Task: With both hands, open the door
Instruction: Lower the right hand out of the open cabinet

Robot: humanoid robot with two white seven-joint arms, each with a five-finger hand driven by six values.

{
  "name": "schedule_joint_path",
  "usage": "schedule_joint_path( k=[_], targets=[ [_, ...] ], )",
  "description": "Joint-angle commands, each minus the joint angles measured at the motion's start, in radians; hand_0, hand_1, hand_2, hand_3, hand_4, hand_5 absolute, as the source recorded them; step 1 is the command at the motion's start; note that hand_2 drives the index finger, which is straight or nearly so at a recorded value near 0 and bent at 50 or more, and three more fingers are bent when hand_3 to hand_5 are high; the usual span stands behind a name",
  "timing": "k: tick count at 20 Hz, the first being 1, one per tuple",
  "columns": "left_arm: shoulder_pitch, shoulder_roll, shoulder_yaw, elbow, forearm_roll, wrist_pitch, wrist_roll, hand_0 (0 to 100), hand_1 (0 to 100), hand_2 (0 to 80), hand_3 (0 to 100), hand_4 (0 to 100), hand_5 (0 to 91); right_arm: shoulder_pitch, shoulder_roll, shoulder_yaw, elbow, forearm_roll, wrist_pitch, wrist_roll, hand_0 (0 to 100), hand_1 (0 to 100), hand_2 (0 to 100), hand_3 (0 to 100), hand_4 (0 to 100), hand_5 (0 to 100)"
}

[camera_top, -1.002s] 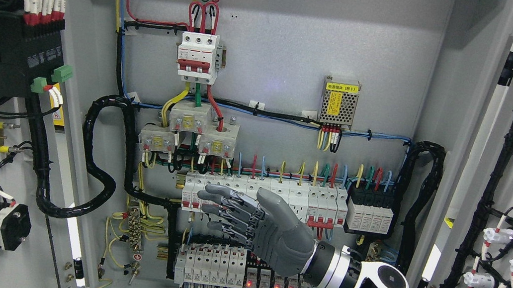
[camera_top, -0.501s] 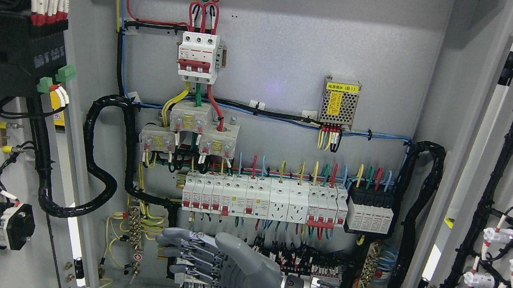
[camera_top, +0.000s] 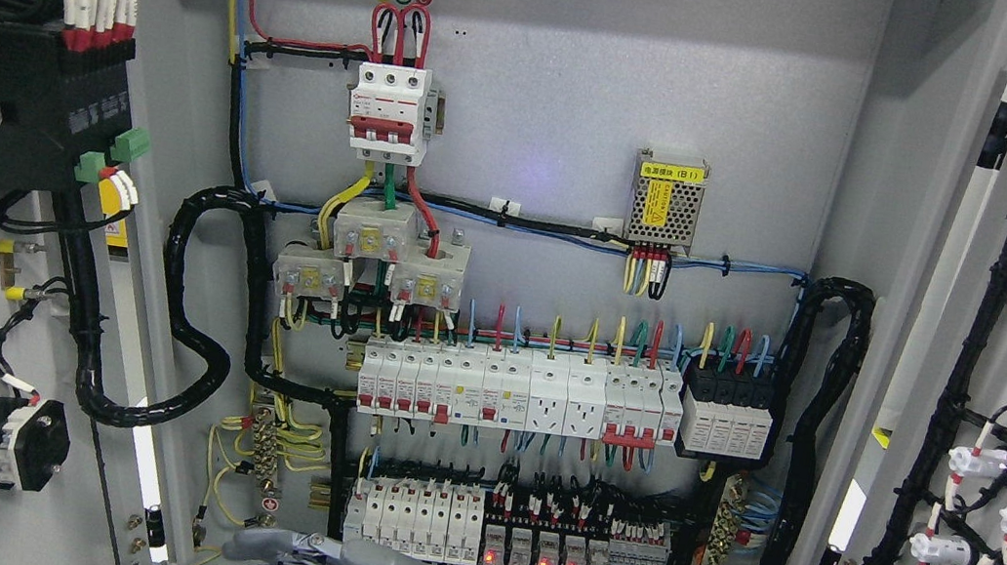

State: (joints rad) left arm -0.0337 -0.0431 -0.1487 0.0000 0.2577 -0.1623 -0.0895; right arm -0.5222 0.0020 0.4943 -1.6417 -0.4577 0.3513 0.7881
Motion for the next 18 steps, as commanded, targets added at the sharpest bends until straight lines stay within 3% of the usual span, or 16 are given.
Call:
schedule_joint_path(
  k=[1,9,18],
  targets=[
    [-0.002,-0.001,0.000,0.017,0.000,0.000,-0.004,0,0,0.0,0,0,0.0,0.053,0.084,0.089,-0.061,0.001,0.005,-0.006,24,0,0,0,0,0],
    [-0.002,-0.003,0.000,0.017,0.000,0.000,-0.004,0,0,0.0,0,0,0.0,0.103,0.142,0.168,-0.055,0.071,0.009,-0.046,24,0,0,0,0,0],
    [-0.002,-0.001,0.001,0.017,0.000,0.000,-0.004,0,0,0.0,0,0,0.0,0.131,0.147,0.234,-0.053,0.122,0.002,-0.102,24,0,0,0,0,0]
  ],
)
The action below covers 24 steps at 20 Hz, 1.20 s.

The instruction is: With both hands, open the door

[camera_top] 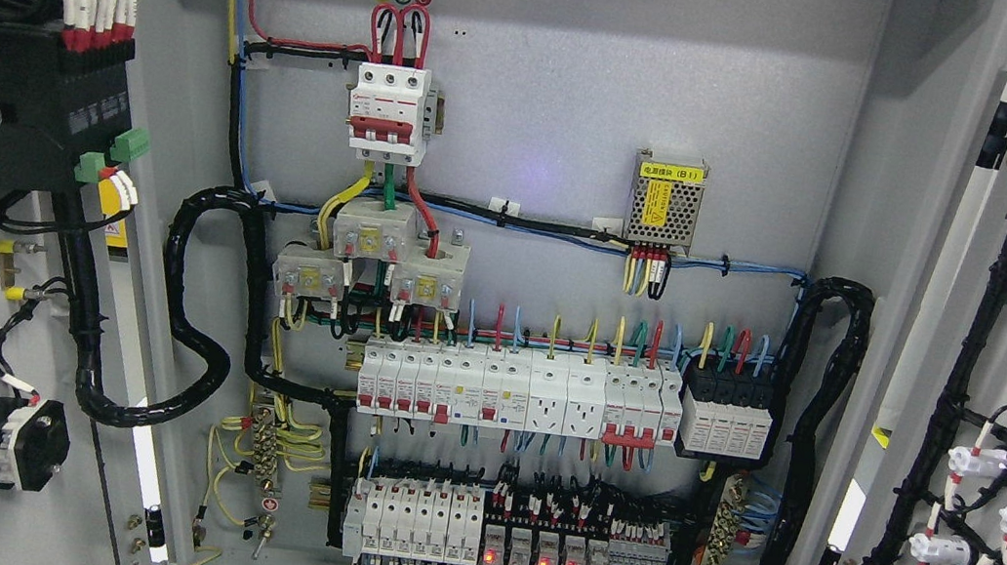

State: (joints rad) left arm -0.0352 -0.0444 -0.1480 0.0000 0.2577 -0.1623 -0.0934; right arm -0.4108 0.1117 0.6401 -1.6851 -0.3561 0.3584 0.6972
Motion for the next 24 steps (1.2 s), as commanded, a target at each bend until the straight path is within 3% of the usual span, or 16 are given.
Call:
schedule_joint_path(
  k=[1,9,24],
  targets=[
    [0.000,0.000,0.001,0.017,0.000,0.000,0.000,0,0,0.0,0,0,0.0,0.020,0.037,0.104,-0.008,0.019,-0.007,-0.013,24,0,0,0,0,0],
    [0.000,0.000,0.001,0.017,0.000,0.000,0.000,0,0,0.0,0,0,0.0,0.010,0.037,0.156,0.007,0.022,-0.007,-0.062,24,0,0,0,0,0],
    [0.000,-0.002,0.001,0.017,0.000,0.000,0.000,0,0,0.0,0,0,0.0,-0.049,0.037,0.179,0.045,0.017,-0.006,-0.065,24,0,0,0,0,0]
  ],
)
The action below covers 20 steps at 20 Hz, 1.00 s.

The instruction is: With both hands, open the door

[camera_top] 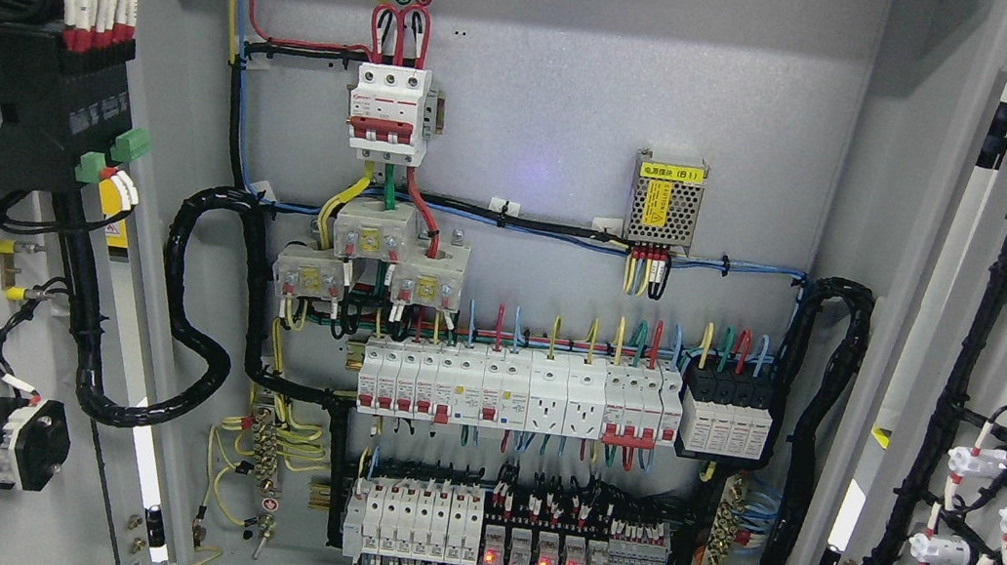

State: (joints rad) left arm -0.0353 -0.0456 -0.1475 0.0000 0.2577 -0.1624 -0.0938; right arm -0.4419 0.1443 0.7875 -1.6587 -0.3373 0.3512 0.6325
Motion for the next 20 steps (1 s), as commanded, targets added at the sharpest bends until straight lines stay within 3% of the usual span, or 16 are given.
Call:
schedule_joint_path(
  k=[1,8,16,17,18,20],
  targets=[
    [0.000,0.000,0.000,0.017,0.000,0.000,0.000,0,0,0.0,0,0,0.0,-0.018,0.004,0.032,0.019,-0.002,0.003,0.001,24,0,0,0,0,0],
    [0.000,0.000,0.000,0.018,0.000,0.000,0.000,0,0,0.0,0,0,0.0,0.017,-0.009,-0.031,0.008,-0.014,0.012,0.000,24,0,0,0,0,0],
    [0.000,-0.003,-0.001,0.018,0.000,0.000,0.000,0,0,0.0,0,0,0.0,0.144,-0.176,-0.243,-0.098,0.000,-0.003,-0.002,24,0,0,0,0,0],
    [0.000,-0.003,-0.001,0.017,0.000,0.000,0.000,0,0,0.0,0,0,0.0,0.164,-0.193,-0.264,-0.114,0.003,-0.003,-0.014,24,0,0,0,0,0],
    [0.000,-0.008,-0.001,0.017,0.000,0.000,0.000,0,0,0.0,0,0,0.0,0.189,-0.206,-0.289,-0.131,0.003,-0.006,-0.052,24,0,0,0,0,0],
    [0.000,-0.016,-0.001,0.017,0.000,0.000,0.000,0,0,0.0,0,0,0.0,0.236,-0.210,-0.352,-0.160,0.003,-0.021,-0.175,24,0,0,0,0,0]
  ],
)
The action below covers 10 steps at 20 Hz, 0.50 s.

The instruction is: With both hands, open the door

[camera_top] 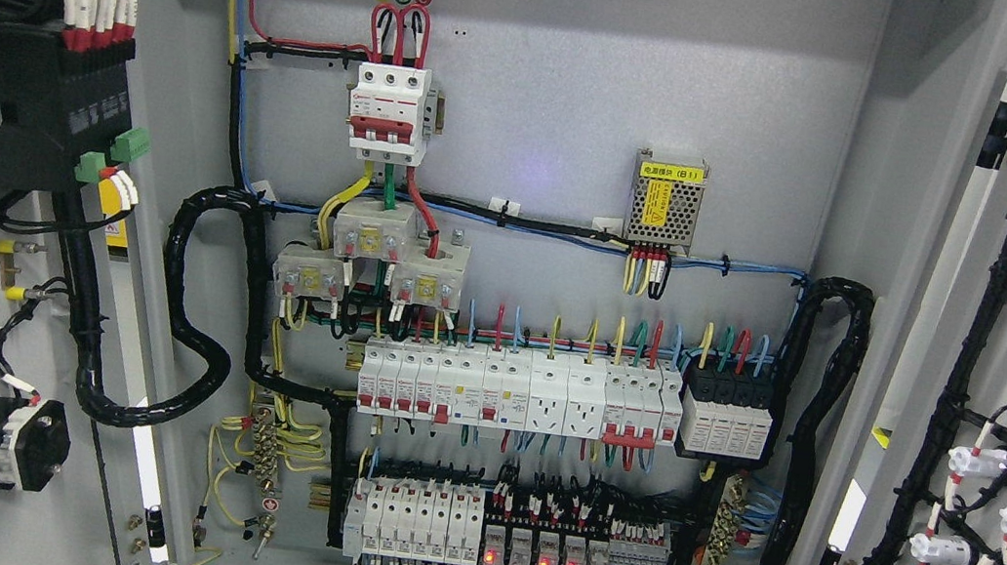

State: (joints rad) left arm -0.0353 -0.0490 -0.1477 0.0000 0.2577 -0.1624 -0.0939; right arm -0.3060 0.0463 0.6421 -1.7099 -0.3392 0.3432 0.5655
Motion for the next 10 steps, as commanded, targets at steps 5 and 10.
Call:
schedule_joint_path(
  k=[5,10],
  targets=[
    [-0.024,-0.014,0.002,0.011,0.006,-0.006,-0.003,0,0,0.0,0,0,0.0,0.250,-0.126,-0.236,-0.232,0.005,-0.098,-0.216,24,0,0,0,0,0],
    [-0.075,0.026,-0.001,-0.130,0.000,-0.112,-0.110,0,0,0.0,0,0,0.0,0.412,-0.131,-0.349,-0.281,0.005,-0.199,-0.216,24,0,0,0,0,0]
  ],
)
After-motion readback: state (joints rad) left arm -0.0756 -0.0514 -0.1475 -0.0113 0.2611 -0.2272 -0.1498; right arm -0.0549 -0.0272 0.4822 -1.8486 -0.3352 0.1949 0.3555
